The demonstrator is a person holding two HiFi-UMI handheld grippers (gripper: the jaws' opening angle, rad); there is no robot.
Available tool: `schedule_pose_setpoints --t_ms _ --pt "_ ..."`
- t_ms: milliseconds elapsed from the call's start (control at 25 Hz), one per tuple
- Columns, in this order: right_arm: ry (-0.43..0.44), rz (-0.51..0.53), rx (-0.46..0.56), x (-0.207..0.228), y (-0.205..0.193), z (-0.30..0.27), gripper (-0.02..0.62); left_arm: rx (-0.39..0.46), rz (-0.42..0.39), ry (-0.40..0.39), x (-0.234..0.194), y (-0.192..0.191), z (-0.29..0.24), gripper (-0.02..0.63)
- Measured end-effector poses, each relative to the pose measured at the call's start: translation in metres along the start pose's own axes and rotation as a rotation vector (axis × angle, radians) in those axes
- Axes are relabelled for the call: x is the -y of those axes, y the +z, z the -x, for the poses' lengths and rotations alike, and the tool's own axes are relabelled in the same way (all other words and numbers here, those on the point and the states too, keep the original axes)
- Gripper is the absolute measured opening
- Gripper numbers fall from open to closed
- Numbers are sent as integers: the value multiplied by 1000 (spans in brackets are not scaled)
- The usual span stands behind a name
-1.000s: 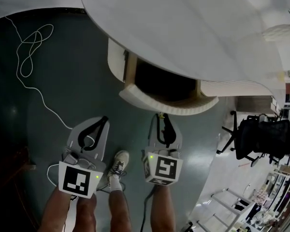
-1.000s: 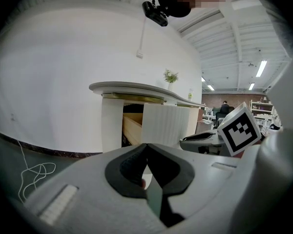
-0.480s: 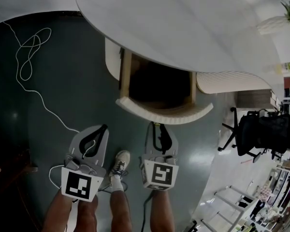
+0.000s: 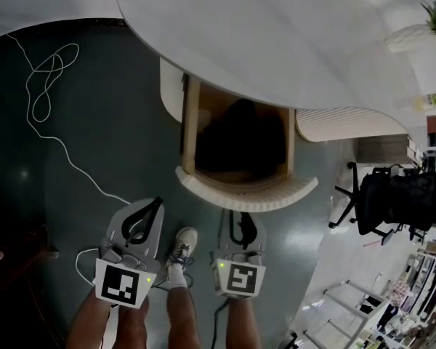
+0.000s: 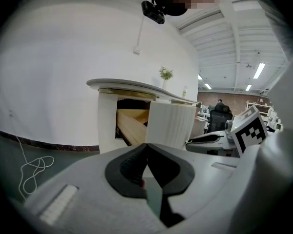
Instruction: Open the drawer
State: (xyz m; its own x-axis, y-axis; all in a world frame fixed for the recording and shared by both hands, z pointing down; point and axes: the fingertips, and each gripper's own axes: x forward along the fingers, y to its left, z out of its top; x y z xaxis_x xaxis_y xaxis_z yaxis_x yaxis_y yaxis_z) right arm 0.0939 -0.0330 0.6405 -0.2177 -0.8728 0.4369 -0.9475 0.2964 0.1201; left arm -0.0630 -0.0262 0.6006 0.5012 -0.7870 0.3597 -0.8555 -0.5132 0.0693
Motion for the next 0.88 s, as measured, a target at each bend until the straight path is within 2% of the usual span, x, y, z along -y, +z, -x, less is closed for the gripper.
schedule_pose_setpoints --t_ms 760,840,880 --pt "-2 -15 14 -2 -2 1 114 -23 -4 9 1 1 5 9" --pt "12 -36 8 -6 -6 2 223 -28 3 13 0 0 6 9" --pt "13 -43 5 -8 -9 3 250 -33 5 14 0 0 6 9"
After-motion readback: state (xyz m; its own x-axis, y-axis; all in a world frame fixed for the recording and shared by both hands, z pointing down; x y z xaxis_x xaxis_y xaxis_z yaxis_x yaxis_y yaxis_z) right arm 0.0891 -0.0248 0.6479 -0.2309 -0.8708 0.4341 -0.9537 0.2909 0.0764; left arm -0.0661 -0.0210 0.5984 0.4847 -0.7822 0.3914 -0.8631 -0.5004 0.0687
